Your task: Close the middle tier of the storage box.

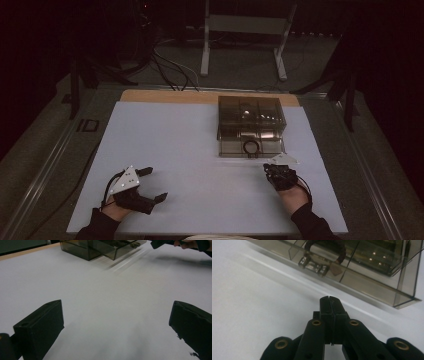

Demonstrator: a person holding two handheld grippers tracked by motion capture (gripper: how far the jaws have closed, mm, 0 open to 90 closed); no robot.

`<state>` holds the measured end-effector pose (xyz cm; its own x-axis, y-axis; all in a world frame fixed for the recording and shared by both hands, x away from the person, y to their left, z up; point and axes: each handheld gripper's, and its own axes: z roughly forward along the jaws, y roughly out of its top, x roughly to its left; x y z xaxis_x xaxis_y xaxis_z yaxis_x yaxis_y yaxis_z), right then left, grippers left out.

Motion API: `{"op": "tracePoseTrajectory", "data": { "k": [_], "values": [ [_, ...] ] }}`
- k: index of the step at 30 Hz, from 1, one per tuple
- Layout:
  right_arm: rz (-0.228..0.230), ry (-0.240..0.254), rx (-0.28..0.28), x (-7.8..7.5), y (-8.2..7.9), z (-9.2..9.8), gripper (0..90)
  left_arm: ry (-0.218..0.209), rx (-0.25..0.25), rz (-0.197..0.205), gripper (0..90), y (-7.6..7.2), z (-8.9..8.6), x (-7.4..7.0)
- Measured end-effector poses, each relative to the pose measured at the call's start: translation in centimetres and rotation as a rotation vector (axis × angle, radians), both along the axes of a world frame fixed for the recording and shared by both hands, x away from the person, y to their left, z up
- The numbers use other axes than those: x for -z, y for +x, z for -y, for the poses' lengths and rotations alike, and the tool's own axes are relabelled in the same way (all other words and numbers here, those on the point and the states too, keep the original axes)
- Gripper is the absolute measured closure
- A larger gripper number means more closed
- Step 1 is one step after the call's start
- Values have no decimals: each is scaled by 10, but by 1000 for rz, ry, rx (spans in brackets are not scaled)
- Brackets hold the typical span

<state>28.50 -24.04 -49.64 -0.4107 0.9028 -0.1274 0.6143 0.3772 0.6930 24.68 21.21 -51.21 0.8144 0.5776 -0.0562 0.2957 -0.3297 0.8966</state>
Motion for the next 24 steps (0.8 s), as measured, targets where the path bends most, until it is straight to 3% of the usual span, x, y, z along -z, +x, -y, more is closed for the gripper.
{"op": "tracePoseTrajectory", "data": {
  "k": [12, 24],
  "values": [
    [93, 20, 10, -8, 5, 1, 900, -1, 0, 3, 9, 0, 0, 0],
    [95, 50, 13, -4, 17, 0, 900, 0, -1, 4, 9, -1, 0, 0]
  ]
}}
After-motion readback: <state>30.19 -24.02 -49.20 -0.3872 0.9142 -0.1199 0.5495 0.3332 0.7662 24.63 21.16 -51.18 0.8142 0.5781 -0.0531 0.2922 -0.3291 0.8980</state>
